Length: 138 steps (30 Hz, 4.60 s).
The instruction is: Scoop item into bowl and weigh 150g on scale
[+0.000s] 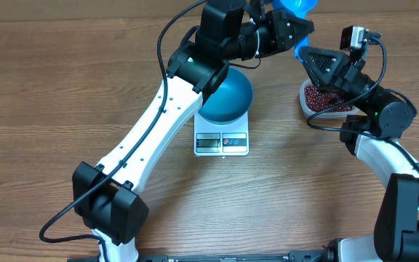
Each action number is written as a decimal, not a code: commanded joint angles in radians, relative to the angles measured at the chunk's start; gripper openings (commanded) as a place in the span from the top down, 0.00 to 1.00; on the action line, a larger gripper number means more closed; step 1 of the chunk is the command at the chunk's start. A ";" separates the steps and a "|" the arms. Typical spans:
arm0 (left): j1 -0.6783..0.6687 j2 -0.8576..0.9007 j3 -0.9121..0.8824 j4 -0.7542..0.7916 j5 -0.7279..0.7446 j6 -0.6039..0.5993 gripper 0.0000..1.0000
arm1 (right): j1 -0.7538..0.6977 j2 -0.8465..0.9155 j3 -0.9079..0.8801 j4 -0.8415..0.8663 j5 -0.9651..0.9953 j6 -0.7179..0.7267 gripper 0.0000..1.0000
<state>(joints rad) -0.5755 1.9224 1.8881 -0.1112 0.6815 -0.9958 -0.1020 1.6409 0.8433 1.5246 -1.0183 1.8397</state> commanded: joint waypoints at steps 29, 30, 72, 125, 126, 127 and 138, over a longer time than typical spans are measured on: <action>0.177 -0.013 -0.002 -0.195 0.131 0.399 0.00 | -0.183 -0.013 0.022 -0.583 -0.537 -0.465 0.96; 0.188 -0.013 -0.002 -0.217 0.130 0.402 0.00 | -0.207 -0.013 0.021 -0.634 -0.552 -0.505 0.96; 0.287 -0.013 -0.002 -0.544 -0.043 0.660 0.00 | -0.443 -0.010 0.030 -2.065 0.104 -1.675 0.96; 0.287 -0.013 -0.002 -0.578 -0.116 0.708 0.00 | -0.358 -0.086 -0.407 -1.057 0.207 -0.993 0.12; 0.287 -0.013 -0.002 -0.581 -0.116 0.708 0.00 | -0.343 -0.086 -0.407 -1.039 0.233 -0.990 0.12; 0.287 -0.013 -0.002 -0.583 -0.116 0.708 0.01 | -0.340 -0.086 -0.407 -1.033 0.251 -0.990 0.13; 0.287 -0.013 -0.002 -0.591 -0.117 0.720 0.00 | -0.342 -0.086 -0.406 -1.001 0.334 -0.978 0.47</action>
<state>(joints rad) -0.2935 1.9228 1.8854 -0.7036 0.5705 -0.3058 -0.4446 1.5726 0.4397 0.5079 -0.7162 0.8600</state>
